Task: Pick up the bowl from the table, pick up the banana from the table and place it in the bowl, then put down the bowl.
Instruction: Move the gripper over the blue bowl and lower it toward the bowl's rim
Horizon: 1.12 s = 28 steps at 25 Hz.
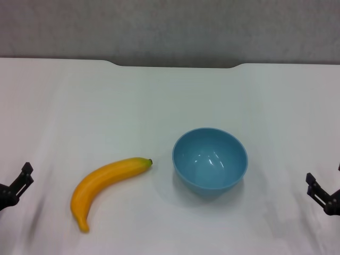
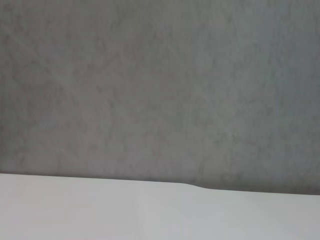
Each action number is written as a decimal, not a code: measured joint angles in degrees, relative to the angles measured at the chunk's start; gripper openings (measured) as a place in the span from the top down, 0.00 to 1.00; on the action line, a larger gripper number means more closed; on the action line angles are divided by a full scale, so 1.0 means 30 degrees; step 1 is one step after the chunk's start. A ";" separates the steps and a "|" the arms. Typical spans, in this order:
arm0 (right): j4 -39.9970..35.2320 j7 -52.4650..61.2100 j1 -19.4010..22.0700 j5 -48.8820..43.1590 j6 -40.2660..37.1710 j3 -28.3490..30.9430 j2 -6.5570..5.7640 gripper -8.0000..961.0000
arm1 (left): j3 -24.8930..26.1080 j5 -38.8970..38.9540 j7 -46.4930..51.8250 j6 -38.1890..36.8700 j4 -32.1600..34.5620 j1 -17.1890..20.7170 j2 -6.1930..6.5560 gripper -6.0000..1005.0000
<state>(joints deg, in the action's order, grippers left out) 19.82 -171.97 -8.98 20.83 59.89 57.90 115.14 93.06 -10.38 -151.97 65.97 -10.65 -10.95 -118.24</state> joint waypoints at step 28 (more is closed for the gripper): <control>0.8382 -0.0010 0.1239 -0.9050 -0.6603 0.3704 -0.0100 0.11 | -0.0084 0.0070 0.0140 0.0104 0.0000 -0.0044 0.0040 0.11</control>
<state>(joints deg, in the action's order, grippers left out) 44.96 -172.00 -5.26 -6.32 40.08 69.02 114.84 92.81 -10.17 -151.54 66.28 -10.64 -11.08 -118.12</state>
